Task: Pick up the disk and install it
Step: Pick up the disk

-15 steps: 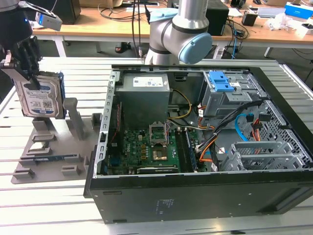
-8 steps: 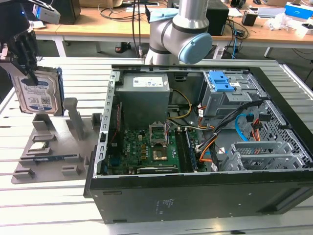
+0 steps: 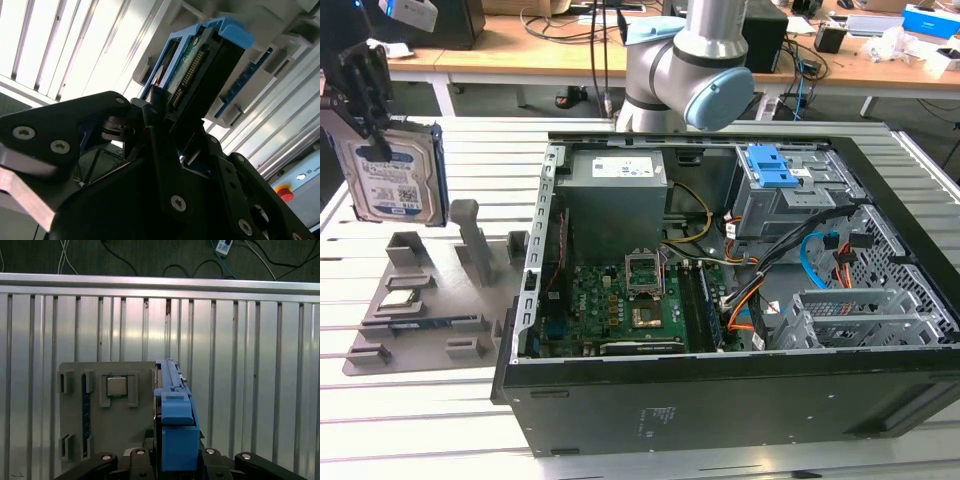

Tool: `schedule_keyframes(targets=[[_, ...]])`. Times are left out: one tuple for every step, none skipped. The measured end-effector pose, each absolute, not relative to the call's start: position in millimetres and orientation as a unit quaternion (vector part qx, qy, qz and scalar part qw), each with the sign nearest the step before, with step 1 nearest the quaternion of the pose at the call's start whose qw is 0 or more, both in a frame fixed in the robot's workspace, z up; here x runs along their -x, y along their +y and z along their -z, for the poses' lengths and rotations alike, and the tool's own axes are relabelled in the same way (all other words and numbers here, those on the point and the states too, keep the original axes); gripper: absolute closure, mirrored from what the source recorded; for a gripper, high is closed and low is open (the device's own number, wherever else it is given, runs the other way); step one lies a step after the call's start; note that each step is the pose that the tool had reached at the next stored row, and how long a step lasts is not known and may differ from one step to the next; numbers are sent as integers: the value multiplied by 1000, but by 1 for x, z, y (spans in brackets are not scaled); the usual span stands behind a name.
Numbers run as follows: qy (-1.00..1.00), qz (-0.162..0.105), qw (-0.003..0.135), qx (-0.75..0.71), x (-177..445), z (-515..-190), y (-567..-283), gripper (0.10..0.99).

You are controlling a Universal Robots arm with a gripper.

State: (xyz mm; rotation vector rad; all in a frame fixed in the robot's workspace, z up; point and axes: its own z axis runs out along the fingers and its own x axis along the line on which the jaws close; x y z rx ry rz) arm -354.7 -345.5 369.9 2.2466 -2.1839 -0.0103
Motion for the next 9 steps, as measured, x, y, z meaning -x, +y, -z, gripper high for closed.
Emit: schedule_keyframes(targets=[[-697,3,4,-717,355,-372,-346,722],[-697,3,4,-717,355,-374,-346,722],[-697,3,4,-717,355,-376,-346,722],[-697,3,4,-717,355,-379,-346,722],[-697,3,4,-717,355,-381,-346,722],[-697,3,4,-717,355,-383,-346,722],[-697,3,4,-717,355,-385,-346,722],[-697,3,4,-717,355,-387,-346,722],[-697,3,4,-717,355,-388,-346,722]])
